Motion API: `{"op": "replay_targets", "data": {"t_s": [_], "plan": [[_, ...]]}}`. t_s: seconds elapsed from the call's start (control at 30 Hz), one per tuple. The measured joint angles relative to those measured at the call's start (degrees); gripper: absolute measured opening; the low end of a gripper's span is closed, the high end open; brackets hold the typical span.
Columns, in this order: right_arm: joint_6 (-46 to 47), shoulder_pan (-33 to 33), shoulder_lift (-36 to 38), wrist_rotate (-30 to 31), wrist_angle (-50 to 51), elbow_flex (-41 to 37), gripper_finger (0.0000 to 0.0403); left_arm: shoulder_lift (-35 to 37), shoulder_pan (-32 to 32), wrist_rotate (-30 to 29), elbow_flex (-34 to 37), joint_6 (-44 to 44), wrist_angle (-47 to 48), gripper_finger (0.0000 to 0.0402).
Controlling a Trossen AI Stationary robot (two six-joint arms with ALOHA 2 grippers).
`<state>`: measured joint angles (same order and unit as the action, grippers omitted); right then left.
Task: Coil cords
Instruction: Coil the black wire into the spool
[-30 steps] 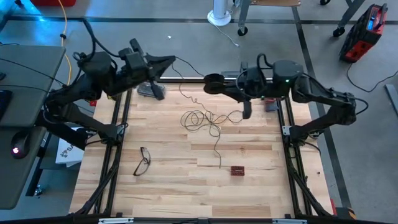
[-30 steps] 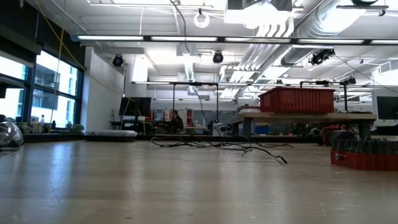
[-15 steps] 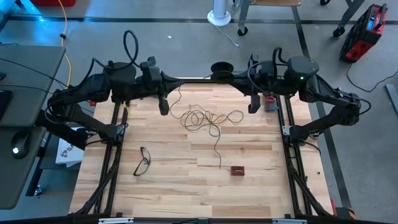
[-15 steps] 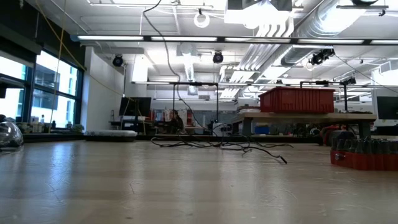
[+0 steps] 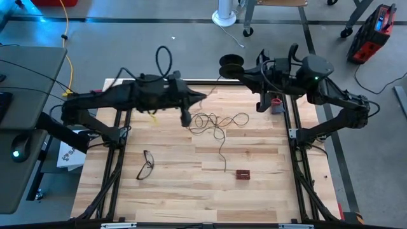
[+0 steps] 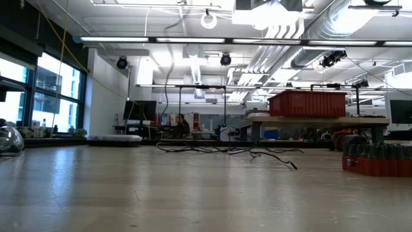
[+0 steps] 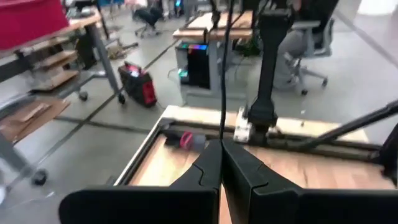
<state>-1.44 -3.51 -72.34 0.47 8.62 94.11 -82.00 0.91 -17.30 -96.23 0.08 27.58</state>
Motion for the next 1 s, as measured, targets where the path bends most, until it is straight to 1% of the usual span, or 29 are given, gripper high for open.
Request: {"op": "replay_targets", "data": {"t_s": [0.1,0.27,0.37,0.47,0.53,0.63,0.77,0.9,1.0], "plan": [[0.1,0.0,0.0,-0.1,-0.8,0.0,0.0,-2.4,-0.2,1.9,0.3,1.1,-4.9,0.0],[1.5,0.0,-0.1,-2.7,-1.5,0.0,0.0,-7.2,-0.6,4.3,0.3,3.5,-11.1,0.0],[1.6,0.3,-0.1,-2.7,-2.0,0.0,0.0,-8.9,-0.6,6.3,0.3,4.6,-15.7,0.0],[1.6,0.3,0.0,-2.9,-2.0,0.0,0.0,-9.1,-0.6,6.2,0.3,5.8,-16.2,0.0],[1.6,0.3,0.0,-2.9,-2.0,0.0,0.0,-9.0,-1.0,4.7,0.3,4.0,-15.1,0.0005],[1.4,0.3,0.0,-2.9,-2.8,0.0,0.0,-8.7,-2.0,4.9,0.3,0.8,-13.2,0.0027],[1.4,0.3,0.0,-3.9,-3.4,0.0,0.0,-8.9,-3.0,6.8,0.3,-2.6,-11.2,0.0072],[1.4,0.3,0.0,-4.0,-3.7,0.0,0.0,-9.2,-3.9,6.1,0.4,-3.0,-8.5,0.0116],[1.4,0.3,0.0,-4.0,-3.7,0.0,0.0,-9.2,-4.8,4.8,0.4,-2.2,-8.7,0.014]]}}
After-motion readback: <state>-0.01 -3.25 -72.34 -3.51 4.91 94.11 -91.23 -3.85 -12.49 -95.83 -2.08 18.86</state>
